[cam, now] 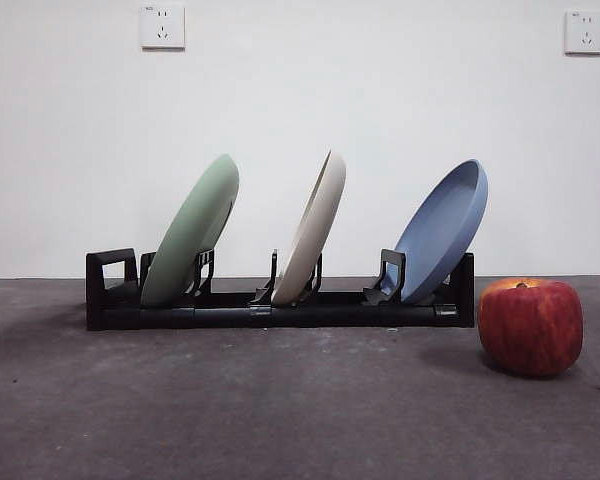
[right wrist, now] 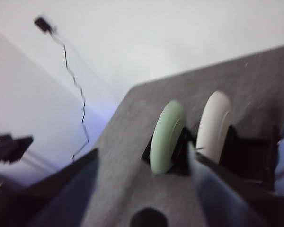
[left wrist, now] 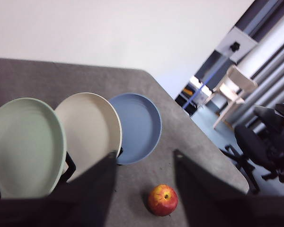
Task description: Take the green plate from the plate rack,put the plate on the table,take the apple from the table,put the apple in the plate
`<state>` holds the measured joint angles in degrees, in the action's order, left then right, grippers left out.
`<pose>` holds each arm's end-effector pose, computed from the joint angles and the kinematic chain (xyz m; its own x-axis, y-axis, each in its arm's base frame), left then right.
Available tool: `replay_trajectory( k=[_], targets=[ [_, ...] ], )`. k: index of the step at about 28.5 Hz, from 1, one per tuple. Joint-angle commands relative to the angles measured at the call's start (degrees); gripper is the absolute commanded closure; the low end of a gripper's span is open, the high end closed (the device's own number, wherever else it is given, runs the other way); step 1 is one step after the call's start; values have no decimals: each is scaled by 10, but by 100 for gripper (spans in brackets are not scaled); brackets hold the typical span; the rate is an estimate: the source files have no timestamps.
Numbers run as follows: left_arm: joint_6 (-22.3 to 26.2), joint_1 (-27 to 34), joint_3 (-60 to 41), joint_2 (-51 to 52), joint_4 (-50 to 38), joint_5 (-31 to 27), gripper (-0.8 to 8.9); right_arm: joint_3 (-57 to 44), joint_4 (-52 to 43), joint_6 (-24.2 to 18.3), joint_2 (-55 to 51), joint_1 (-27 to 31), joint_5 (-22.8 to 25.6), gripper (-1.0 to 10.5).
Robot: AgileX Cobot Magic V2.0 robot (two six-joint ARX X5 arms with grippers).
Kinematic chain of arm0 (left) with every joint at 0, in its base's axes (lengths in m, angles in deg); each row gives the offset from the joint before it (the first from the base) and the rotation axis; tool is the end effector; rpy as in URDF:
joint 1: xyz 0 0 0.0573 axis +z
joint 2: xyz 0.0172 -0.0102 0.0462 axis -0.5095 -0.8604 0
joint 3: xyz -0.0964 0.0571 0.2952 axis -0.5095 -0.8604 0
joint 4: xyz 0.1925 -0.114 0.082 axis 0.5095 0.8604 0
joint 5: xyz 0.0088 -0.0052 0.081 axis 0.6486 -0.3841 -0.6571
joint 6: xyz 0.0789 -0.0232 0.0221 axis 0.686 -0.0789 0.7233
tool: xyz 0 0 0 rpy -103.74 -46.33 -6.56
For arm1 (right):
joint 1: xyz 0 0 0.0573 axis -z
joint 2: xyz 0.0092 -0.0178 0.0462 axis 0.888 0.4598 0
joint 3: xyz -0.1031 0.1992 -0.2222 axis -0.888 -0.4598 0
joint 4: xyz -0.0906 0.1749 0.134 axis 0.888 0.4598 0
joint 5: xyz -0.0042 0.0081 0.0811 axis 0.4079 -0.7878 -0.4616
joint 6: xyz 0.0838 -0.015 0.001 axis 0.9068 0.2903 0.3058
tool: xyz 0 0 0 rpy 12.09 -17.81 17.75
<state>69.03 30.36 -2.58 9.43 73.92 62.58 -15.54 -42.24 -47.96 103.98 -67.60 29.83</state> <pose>0.1849 -0.0528 0.4478 0.6540 -0.7252 -0.2154 0.5699 0.6596 -0.4900 0.1863 0.0626 0.4489 0.6822 0.7046 -0.1952 -0.5129 0.6515 0.5590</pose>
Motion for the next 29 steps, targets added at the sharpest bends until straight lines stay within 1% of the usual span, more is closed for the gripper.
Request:
replay_trajectory(
  k=[1, 3, 5, 7, 9, 11, 13, 17, 20, 23, 25, 28, 29],
  targets=[
    [41, -14, 50, -41, 31, 0, 494, 45, 32, -48, 40, -22, 0, 433],
    [47, -24, 82, -70, 50, -11, 494, 70, 48, -64, 65, -37, 0, 433],
    [58, -39, 117, -102, 76, -47, 494, 90, 54, -74, 89, -52, 0, 436],
    [71, -56, 150, -133, 102, -94, 494, 104, 58, -74, 105, -64, 7, 439],
    [85, -73, 184, -165, 127, -146, 494, 114, 61, -75, 120, -75, 25, 439],
    [99, -92, 221, -202, 150, -193, 494, 122, 70, -87, 132, -87, 47, 440],
    [108, -108, 252, -237, 165, -224, 494, 127, 82, -96, 142, -99, 69, 442],
    [113, -140, 311, -307, 189, -254, 494, 129, 104, -113, 154, -117, 119, 442],
    [113, -161, 342, -353, 194, -279, 494, 129, 125, -125, 159, -127, 147, 442],
    [113, -178, 356, -388, 195, -310, 494, 129, 145, -137, 159, -131, 164, 442],
    [113, -185, 356, -407, 191, -319, 494, 129, 154, -139, 159, -131, 175, 442],
    [113, -192, 356, -435, 187, -342, 494, 129, 161, -148, 159, -131, 180, 442],
    [113, -196, 356, -450, 186, -359, 494, 129, 165, -148, 159, -131, 180, 442]
  ],
)
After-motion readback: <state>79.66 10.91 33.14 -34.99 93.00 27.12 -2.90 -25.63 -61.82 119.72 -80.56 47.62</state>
